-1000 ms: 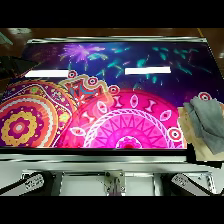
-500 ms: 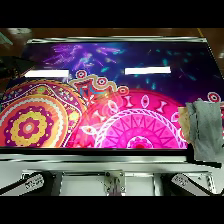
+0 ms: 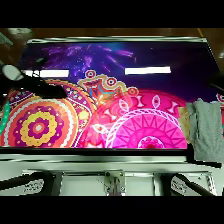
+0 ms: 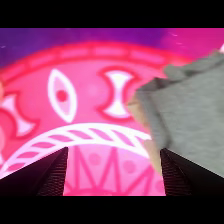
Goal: Fold the shirts.
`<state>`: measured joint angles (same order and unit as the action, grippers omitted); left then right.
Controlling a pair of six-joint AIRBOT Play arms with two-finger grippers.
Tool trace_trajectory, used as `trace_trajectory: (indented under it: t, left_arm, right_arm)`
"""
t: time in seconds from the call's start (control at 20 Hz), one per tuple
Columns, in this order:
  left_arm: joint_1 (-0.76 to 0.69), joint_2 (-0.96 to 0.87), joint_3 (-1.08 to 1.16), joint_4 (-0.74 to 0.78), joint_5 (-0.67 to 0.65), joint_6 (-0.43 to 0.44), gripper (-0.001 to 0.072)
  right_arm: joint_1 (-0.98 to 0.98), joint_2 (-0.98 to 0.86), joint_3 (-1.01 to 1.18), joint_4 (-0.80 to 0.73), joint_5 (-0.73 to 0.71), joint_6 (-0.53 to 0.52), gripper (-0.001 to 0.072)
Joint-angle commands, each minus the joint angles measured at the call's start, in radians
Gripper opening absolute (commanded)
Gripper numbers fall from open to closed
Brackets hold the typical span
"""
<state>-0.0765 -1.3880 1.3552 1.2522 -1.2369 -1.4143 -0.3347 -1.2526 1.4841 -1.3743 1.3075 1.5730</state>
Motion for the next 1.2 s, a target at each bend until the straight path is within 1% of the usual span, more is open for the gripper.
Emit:
trace_trajectory:
  t: [0.0, 0.15, 0.35, 1.15]
  left_arm:
    - [-0.133, -0.102, 0.001, 0.163, -0.012, -0.143, 0.0693]
    - [-0.148, -0.153, 0.001, 0.163, -0.041, -0.143, 0.0694]
    - [-0.145, -0.173, 0.001, 0.163, -0.040, -0.143, 0.0693]
    - [-0.146, -0.174, 0.001, 0.163, -0.047, -0.143, 0.0693]
  right_arm:
    - [0.281, -0.117, -0.013, -0.045, 0.026, 0.043, 0.0678]
    - [0.384, -0.217, -0.013, -0.048, 0.106, 0.019, 0.0678]
    - [0.440, -0.235, -0.013, -0.045, 0.109, 0.019, 0.0678]
    - [0.443, -0.235, -0.013, -0.041, 0.107, 0.019, 0.0678]
